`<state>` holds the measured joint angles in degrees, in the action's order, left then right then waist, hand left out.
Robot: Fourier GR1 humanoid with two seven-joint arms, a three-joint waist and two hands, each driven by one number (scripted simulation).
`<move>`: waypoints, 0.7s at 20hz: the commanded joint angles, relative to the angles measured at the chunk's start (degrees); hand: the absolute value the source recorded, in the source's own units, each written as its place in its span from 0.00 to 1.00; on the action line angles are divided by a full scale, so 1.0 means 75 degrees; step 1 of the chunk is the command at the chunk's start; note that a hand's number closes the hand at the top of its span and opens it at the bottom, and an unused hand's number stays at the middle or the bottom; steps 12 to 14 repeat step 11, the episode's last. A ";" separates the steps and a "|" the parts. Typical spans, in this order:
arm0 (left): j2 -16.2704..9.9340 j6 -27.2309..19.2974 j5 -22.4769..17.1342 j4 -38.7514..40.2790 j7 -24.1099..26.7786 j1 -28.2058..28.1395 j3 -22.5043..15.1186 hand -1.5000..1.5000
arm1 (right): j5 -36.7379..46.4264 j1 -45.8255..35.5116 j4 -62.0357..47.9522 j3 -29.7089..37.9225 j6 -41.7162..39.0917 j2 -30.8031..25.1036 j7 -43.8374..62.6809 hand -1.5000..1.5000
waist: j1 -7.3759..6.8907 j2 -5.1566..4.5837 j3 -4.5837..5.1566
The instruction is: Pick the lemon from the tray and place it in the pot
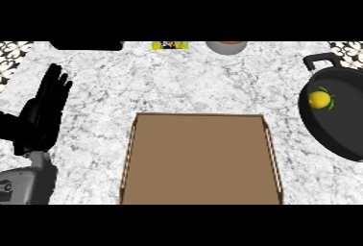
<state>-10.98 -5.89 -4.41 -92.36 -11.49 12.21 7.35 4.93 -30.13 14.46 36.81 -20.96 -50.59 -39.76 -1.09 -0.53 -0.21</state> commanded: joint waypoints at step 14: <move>0.0201 -0.0238 0.0209 -0.0293 -0.0505 0.0154 -0.0257 0.50 | 0.0011 0.0876 -0.0471 -0.0009 -0.1279 -0.0979 -0.0845 0.00 | 0.0006 -0.0014 -0.0027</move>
